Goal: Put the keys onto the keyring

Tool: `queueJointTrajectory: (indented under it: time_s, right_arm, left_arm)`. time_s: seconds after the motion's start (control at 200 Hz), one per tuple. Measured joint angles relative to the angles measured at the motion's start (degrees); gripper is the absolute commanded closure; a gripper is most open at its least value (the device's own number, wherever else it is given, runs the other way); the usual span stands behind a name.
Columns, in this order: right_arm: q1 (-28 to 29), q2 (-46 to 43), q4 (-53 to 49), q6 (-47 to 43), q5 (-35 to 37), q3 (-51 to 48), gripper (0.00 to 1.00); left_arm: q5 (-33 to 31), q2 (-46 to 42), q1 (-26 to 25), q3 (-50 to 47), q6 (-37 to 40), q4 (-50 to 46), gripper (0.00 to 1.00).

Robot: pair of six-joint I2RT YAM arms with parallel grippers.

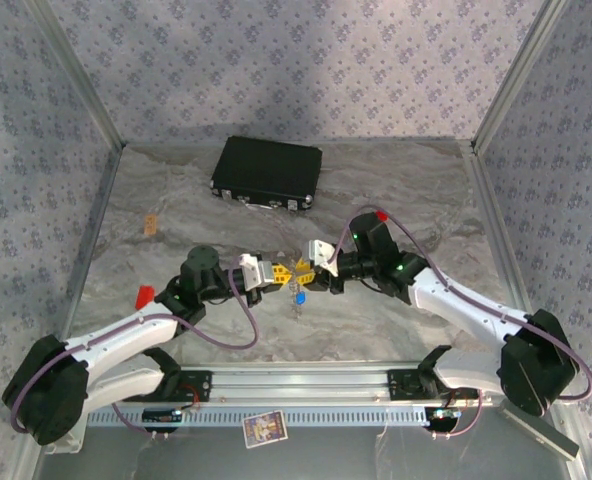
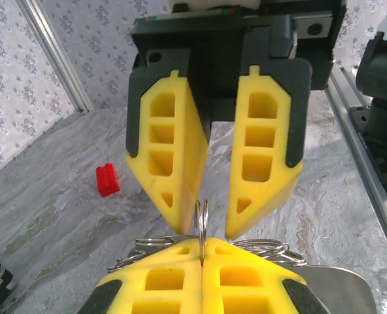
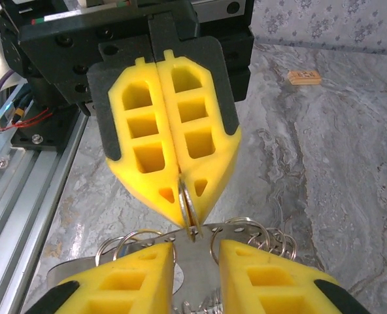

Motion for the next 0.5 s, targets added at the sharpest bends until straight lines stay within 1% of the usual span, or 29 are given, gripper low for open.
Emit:
queueJointTrajectory:
  time_s: [0.38, 0.445, 0.5]
  right_arm:
    - [0.26, 0.48, 2.54, 0.96, -1.31, 0.0, 0.77]
    - [0.26, 0.48, 2.75, 1.07, -1.33, 0.0, 0.78]
    - [0.37, 0.48, 2.86, 1.14, -1.36, 0.0, 0.83]
  left_arm:
    - [0.44, 0.33, 0.22, -0.48, -0.42, 0.96, 1.0]
    - [0.44, 0.33, 0.22, -0.52, -0.42, 0.98, 1.0]
    - [0.48, 0.33, 0.22, -0.57, -0.42, 0.96, 1.0]
